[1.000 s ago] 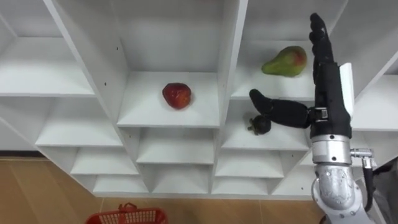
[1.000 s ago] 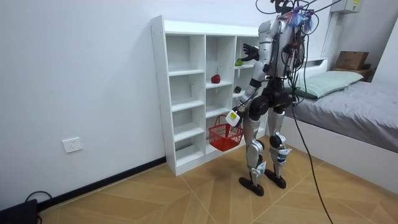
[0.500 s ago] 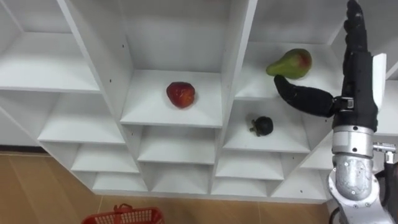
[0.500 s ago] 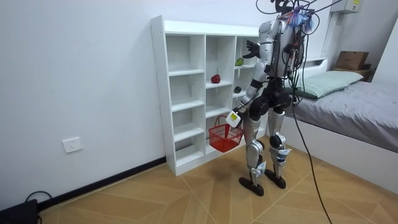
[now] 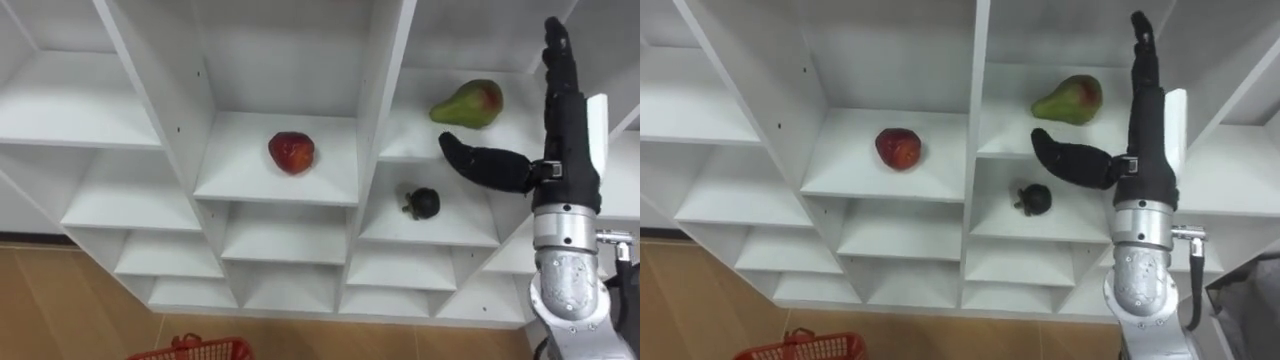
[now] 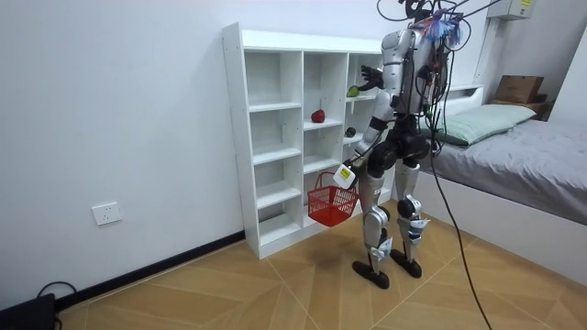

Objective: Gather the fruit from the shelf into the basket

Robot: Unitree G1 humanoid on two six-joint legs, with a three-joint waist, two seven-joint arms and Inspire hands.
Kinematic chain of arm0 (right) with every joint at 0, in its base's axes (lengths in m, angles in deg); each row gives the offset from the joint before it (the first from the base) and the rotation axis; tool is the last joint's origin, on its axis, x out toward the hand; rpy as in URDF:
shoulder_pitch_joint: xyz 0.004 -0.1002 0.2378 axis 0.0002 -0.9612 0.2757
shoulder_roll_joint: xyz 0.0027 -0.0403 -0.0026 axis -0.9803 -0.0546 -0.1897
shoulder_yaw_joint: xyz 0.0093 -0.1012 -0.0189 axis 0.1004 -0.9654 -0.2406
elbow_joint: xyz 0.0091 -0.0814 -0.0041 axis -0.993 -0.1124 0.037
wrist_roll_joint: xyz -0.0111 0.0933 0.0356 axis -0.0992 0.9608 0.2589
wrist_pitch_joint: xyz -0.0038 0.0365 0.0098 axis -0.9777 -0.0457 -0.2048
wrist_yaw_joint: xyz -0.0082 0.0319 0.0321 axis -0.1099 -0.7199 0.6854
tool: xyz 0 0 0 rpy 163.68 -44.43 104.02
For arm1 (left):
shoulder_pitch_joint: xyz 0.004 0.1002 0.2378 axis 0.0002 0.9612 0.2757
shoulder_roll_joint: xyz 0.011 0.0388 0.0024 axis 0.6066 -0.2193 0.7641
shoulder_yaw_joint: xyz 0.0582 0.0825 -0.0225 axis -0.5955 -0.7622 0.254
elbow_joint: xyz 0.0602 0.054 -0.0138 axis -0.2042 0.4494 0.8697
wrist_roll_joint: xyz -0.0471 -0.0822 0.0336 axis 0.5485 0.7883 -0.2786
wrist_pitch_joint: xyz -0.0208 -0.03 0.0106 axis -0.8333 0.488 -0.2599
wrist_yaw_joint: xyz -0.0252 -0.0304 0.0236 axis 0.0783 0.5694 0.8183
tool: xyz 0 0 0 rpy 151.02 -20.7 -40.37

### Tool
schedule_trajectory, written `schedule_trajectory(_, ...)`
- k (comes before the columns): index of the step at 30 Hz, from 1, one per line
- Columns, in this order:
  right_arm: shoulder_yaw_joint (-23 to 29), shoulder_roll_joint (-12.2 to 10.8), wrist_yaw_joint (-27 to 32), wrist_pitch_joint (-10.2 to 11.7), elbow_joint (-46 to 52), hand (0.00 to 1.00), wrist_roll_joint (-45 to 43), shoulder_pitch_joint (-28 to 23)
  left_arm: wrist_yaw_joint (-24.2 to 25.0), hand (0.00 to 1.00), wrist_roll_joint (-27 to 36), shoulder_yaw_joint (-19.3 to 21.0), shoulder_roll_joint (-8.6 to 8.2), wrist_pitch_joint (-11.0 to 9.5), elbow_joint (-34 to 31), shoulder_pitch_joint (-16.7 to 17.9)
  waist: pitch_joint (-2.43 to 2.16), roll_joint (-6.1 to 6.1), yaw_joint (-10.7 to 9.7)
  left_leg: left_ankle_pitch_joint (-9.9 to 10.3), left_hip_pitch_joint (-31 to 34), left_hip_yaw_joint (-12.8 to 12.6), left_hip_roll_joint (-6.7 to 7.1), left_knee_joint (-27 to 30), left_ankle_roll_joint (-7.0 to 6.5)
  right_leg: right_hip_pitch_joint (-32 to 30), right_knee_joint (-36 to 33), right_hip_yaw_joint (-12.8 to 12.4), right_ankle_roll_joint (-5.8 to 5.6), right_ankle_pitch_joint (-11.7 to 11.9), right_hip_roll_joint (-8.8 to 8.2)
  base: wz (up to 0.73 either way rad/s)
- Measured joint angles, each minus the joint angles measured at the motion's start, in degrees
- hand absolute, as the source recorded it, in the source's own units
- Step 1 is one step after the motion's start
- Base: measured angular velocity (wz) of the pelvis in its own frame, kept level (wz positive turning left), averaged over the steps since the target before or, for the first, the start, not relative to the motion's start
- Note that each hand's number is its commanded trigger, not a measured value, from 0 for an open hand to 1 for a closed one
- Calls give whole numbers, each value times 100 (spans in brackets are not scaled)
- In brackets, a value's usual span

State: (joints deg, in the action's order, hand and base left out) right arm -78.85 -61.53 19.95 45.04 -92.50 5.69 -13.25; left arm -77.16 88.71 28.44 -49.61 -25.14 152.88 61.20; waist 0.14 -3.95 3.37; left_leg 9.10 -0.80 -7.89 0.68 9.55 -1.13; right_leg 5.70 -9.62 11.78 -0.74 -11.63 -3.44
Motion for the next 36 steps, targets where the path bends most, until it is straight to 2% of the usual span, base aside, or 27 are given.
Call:
schedule_trajectory(7,8,6,-423,-165,-554,0,126,210,18,100,-158,104,13,11,-8,17,2,-7,5,-14,6,12,11,13,-12,29,0,-9,0,0,-11,0)
schedule_trajectory(14,35,127,-441,-246,-1016,0,207,621,45,100,-146,96,44,123,-20,3,14,-19,6,-42,20,64,20,13,-10,46,-2,8,0,0,-9,3)
schedule_trajectory(19,35,224,-442,-251,-1205,0,279,638,44,100,-142,92,74,231,-21,-17,25,-37,5,-47,21,91,24,14,-10,53,-3,51,0,0,-13,2)
schedule_trajectory(25,35,274,-448,-306,-1275,0,396,693,46,100,-149,95,92,232,-20,-28,51,-69,10,-50,24,91,22,14,-10,12,-5,48,0,0,-14,0)
schedule_trajectory(36,35,379,-548,-299,-1260,0,470,758,127,100,-151,105,105,233,-20,-24,34,-46,9,-59,60,93,19,12,-6,-23,-6,99,0,0,-14,0)
